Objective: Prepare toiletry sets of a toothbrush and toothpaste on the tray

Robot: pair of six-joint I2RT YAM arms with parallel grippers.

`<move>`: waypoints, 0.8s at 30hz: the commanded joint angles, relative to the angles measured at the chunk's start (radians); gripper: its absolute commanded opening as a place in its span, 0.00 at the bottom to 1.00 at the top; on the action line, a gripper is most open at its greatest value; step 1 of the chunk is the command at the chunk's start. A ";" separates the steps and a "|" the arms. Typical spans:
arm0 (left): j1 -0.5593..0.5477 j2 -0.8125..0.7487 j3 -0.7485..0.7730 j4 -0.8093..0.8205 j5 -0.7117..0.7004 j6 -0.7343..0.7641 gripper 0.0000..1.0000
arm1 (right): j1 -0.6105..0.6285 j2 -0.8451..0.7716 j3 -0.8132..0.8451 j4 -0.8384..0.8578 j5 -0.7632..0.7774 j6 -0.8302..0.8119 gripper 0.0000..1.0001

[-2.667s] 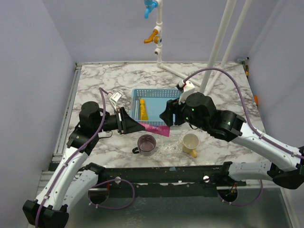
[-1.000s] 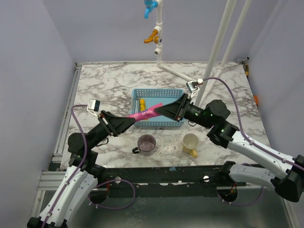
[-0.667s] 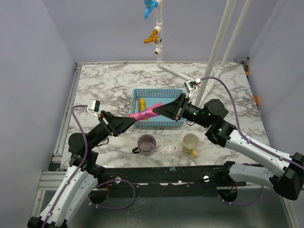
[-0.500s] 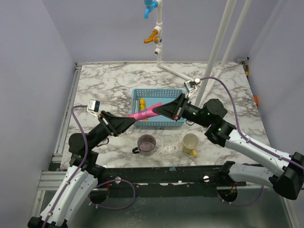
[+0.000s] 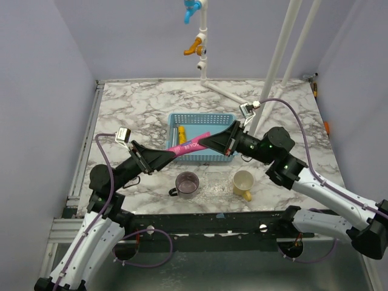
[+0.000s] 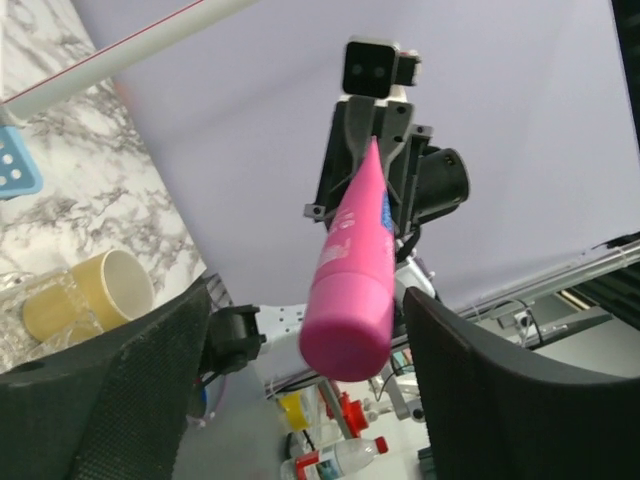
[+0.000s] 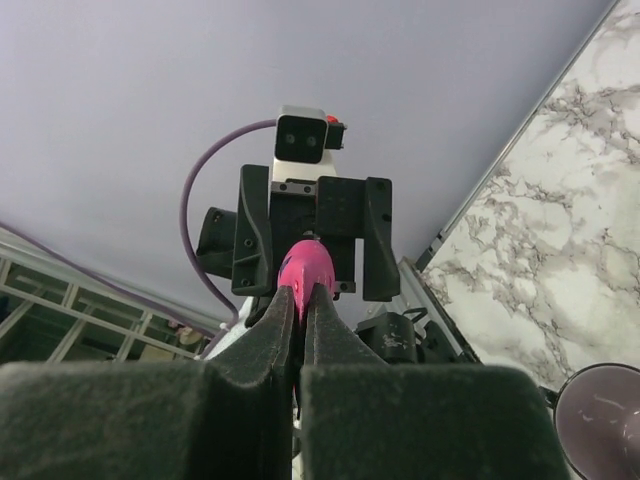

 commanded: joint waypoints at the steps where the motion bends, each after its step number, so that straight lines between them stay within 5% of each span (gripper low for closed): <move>1: 0.003 -0.006 0.042 -0.117 0.039 0.083 0.82 | 0.000 -0.055 0.061 -0.084 0.042 -0.087 0.01; 14: 0.003 0.004 0.209 -0.408 0.020 0.304 0.89 | 0.000 -0.064 0.310 -0.705 0.086 -0.469 0.01; 24: 0.003 0.065 0.409 -0.751 -0.090 0.585 0.94 | 0.034 0.008 0.413 -1.048 0.310 -0.639 0.01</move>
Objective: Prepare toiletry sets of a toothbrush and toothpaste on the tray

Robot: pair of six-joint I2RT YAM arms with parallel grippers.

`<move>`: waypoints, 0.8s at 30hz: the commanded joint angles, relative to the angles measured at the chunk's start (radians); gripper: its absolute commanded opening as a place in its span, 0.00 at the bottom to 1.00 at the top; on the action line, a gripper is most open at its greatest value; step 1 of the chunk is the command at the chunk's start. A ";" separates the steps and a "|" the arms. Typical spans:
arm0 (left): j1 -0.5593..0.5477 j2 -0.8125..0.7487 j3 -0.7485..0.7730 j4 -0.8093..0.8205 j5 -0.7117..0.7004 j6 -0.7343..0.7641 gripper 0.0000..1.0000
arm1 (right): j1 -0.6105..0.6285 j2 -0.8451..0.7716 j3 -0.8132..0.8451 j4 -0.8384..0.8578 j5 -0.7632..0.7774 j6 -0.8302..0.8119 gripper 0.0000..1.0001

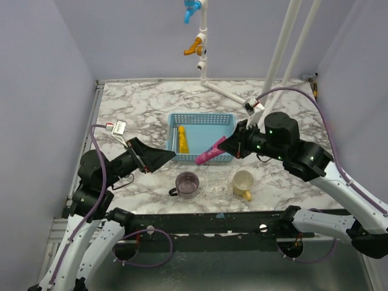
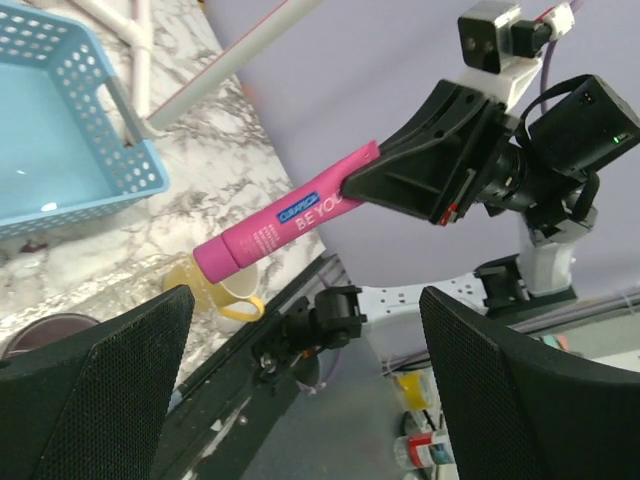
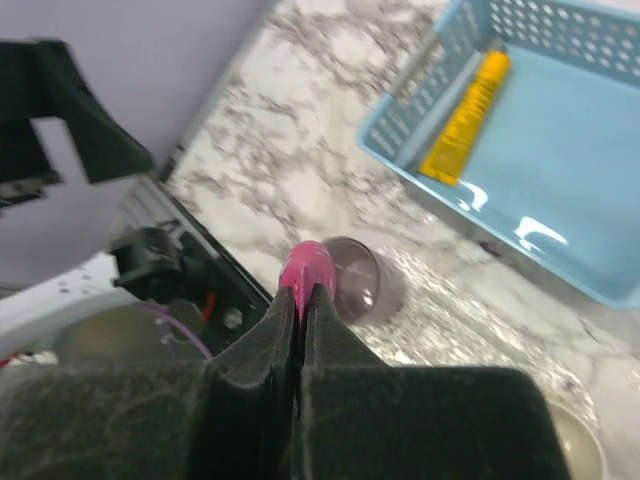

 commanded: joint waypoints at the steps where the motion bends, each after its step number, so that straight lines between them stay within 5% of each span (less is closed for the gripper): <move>1: 0.003 0.026 0.102 -0.235 -0.097 0.208 0.95 | 0.046 0.030 0.022 -0.188 0.181 -0.083 0.01; 17: 0.003 0.027 0.119 -0.373 -0.238 0.388 0.95 | 0.438 0.167 0.083 -0.355 0.761 0.031 0.01; 24: 0.003 0.022 0.117 -0.403 -0.274 0.444 0.95 | 0.487 0.215 0.114 -0.392 0.871 0.076 0.01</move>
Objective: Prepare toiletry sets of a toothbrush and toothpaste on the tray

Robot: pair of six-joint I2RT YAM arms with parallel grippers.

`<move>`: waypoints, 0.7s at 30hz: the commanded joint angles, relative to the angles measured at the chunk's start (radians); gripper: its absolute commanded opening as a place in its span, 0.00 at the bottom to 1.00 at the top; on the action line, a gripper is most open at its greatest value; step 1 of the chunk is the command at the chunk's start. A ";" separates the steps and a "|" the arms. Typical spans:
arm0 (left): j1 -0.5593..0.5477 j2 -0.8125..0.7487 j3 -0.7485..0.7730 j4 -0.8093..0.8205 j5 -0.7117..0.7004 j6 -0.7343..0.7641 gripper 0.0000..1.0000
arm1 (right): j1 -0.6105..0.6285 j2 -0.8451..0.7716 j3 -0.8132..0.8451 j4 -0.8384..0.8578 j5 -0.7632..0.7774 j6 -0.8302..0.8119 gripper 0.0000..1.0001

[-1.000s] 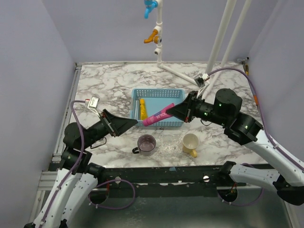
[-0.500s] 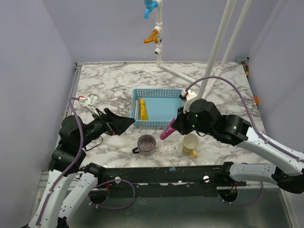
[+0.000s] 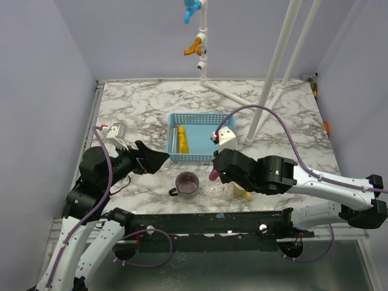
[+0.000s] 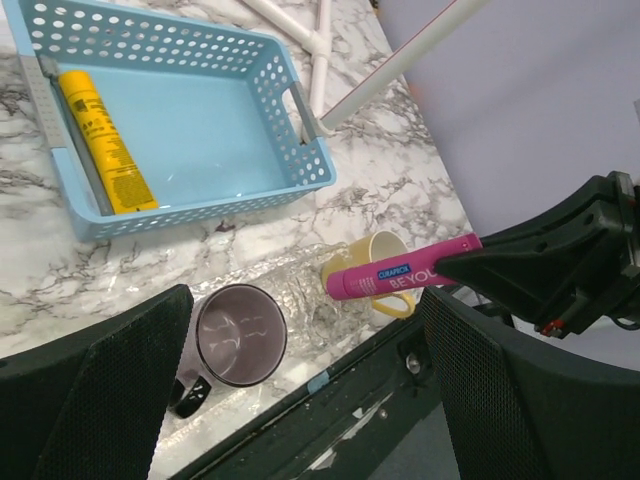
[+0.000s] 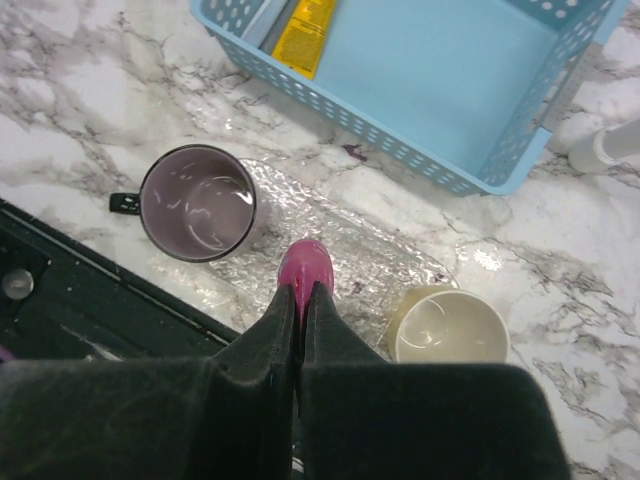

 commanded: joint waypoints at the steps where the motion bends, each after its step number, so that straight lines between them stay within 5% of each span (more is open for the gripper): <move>1: 0.003 -0.009 -0.013 -0.036 -0.051 0.071 0.95 | 0.017 0.020 0.052 -0.052 0.159 0.053 0.01; 21: 0.003 -0.038 -0.120 -0.006 -0.066 0.084 0.95 | 0.025 0.095 0.007 0.011 0.147 0.081 0.01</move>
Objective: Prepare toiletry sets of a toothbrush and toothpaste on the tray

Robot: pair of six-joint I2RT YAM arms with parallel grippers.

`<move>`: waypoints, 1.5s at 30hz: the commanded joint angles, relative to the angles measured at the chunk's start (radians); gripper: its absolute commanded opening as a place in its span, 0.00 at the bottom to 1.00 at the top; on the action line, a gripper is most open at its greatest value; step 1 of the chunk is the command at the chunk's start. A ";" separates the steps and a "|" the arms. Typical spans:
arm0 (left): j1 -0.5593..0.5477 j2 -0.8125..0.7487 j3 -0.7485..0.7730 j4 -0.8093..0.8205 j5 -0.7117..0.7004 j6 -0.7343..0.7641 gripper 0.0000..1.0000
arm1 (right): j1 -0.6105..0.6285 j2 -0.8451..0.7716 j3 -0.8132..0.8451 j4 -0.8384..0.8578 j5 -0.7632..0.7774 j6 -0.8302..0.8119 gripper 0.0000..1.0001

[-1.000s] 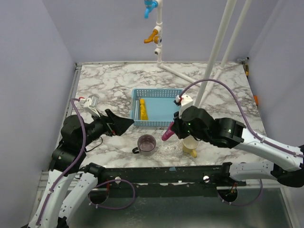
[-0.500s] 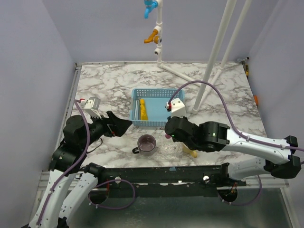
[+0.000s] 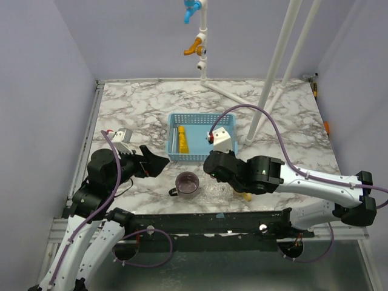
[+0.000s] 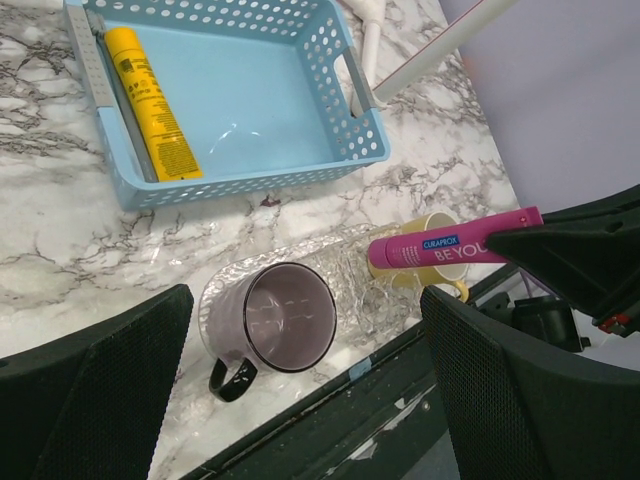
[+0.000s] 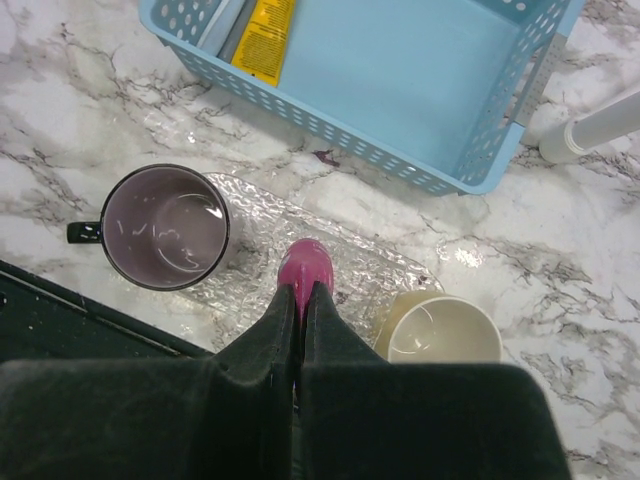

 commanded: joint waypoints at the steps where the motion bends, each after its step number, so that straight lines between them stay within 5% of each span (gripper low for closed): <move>1: 0.003 -0.013 -0.019 0.007 -0.023 0.021 0.95 | 0.007 0.013 -0.015 0.045 0.029 0.024 0.01; 45: 0.003 0.012 -0.051 0.017 -0.027 0.039 0.95 | 0.001 0.044 -0.235 0.217 0.038 0.118 0.01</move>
